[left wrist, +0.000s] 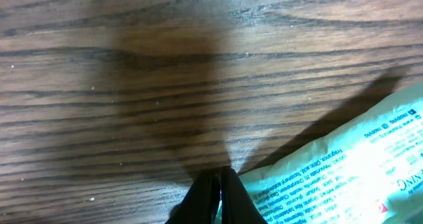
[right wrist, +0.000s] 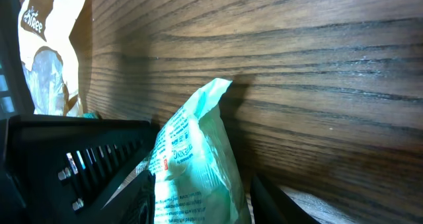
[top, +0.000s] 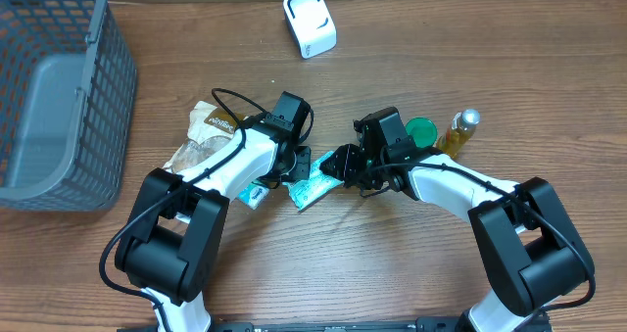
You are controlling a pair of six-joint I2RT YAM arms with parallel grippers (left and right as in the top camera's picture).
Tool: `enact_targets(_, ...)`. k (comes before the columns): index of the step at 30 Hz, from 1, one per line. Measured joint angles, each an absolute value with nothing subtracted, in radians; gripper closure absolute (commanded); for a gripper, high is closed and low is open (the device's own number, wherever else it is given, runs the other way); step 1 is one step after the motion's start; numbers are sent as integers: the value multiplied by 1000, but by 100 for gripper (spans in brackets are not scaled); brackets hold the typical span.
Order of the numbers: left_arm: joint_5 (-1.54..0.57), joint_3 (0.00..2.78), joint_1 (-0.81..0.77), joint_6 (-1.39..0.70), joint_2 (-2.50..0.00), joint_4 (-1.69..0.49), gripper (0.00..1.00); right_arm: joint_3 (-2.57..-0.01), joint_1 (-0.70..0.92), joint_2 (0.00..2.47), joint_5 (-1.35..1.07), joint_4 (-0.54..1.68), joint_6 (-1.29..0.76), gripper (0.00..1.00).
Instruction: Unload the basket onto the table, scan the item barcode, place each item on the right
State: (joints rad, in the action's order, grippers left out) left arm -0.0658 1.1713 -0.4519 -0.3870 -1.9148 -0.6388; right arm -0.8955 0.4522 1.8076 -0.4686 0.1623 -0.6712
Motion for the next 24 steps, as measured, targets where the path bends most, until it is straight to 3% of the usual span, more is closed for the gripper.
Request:
enact_targets(10,-60,1171,-452,-387,-1915,-627,96,-896,452,1808,-543,155,-608,69)
enact_targets(21,-59,1171,-452,-367,-1915,-627,96,-896,452,1808,-580,141,-581,70)
enact_targets(24,-59,1171,-452,-367,-1915,-627,96,-896,452,1808,-580,141,-579,77)
